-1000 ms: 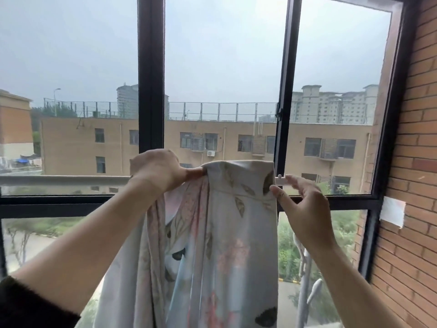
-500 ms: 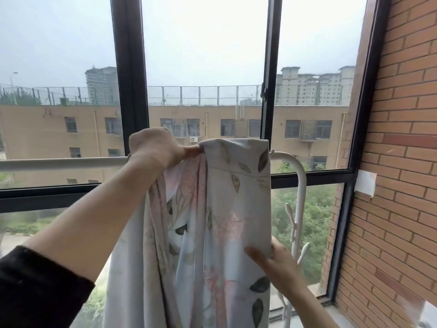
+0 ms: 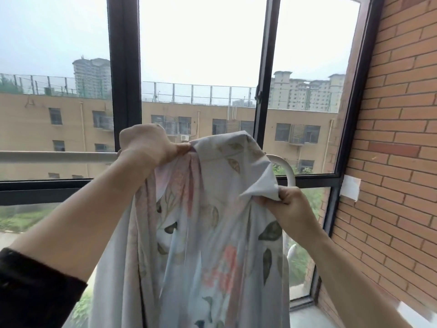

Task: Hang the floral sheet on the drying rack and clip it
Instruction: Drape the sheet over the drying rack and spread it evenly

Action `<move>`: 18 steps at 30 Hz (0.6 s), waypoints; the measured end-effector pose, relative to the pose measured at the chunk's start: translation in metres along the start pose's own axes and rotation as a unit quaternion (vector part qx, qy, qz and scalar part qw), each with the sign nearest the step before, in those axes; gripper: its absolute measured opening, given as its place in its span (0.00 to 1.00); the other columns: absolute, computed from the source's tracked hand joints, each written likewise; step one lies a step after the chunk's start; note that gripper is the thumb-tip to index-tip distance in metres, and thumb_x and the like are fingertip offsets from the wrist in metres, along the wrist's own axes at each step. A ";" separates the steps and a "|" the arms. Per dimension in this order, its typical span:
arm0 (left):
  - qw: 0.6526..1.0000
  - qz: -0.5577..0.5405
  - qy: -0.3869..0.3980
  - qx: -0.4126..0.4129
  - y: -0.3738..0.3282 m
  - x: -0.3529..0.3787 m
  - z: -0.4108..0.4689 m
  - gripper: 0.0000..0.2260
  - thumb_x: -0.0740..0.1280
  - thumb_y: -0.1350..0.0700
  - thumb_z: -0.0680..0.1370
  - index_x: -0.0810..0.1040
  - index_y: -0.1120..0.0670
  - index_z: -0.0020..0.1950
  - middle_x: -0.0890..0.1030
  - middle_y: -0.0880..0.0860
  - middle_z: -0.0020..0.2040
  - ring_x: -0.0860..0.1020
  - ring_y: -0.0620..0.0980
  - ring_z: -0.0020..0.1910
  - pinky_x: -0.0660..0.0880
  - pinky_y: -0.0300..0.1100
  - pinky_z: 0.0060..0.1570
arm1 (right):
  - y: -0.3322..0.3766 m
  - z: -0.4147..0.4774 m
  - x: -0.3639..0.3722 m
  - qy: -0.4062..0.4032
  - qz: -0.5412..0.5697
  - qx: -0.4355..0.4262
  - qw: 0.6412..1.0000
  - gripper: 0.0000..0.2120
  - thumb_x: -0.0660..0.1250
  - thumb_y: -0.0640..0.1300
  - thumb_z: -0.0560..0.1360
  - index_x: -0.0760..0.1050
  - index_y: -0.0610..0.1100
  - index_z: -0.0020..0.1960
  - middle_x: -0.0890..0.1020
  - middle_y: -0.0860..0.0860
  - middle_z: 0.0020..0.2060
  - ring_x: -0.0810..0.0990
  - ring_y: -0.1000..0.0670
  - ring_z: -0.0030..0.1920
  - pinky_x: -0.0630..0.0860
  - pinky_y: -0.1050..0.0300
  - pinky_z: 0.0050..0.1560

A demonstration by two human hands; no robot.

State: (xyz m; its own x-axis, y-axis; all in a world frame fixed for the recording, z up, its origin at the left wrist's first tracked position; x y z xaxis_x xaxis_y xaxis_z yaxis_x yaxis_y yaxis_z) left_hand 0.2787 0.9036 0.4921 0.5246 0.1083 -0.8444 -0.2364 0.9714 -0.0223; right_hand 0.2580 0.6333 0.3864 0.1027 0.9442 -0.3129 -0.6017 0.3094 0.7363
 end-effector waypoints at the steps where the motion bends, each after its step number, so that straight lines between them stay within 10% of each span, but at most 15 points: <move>1: 1.000 0.005 -0.003 0.003 0.000 0.000 0.000 0.44 0.45 0.17 0.58 0.78 0.54 0.38 0.79 0.51 0.34 0.75 0.50 0.33 0.64 0.37 0.30 | 0.014 0.009 -0.005 -0.007 0.003 -0.012 1.000 0.12 0.70 0.37 0.74 0.83 0.48 0.34 0.80 0.55 0.29 0.74 0.58 0.32 0.71 0.65 0.35; 13: 0.995 -0.076 -0.056 0.032 -0.001 -0.001 -0.007 0.41 0.37 0.17 0.60 0.67 0.52 0.26 0.70 0.49 0.24 0.70 0.47 0.25 0.65 0.38 0.30 | 0.106 0.152 -0.008 -0.121 0.080 -0.088 0.985 0.09 0.72 0.48 0.74 0.84 0.42 0.46 0.84 0.37 0.45 0.79 0.49 0.41 0.77 0.51 0.43; 18: 0.997 -0.040 -0.060 0.033 0.000 -0.003 -0.011 0.41 0.45 0.15 0.54 0.72 0.52 0.29 0.77 0.48 0.29 0.75 0.46 0.31 0.69 0.39 0.32 | 0.039 0.180 0.026 -0.048 0.033 0.023 0.998 0.06 0.71 0.52 0.73 0.83 0.55 0.38 0.84 0.50 0.37 0.80 0.50 0.40 0.77 0.56 0.44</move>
State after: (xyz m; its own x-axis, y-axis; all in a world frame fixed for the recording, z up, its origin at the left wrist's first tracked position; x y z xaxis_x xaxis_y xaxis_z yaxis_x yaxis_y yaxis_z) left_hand 0.2680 0.9004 0.4891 0.6351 0.0499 -0.7708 -0.1378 0.9892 -0.0495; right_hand 0.3796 0.6901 0.5145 0.1412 0.9683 -0.2061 -0.5727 0.2497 0.7809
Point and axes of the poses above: each hand's wrist, its own z-axis towards the middle knuckle, its own x-axis out of the palm, y = z × x, the point moved 6 cm from there along z, towards the middle knuckle
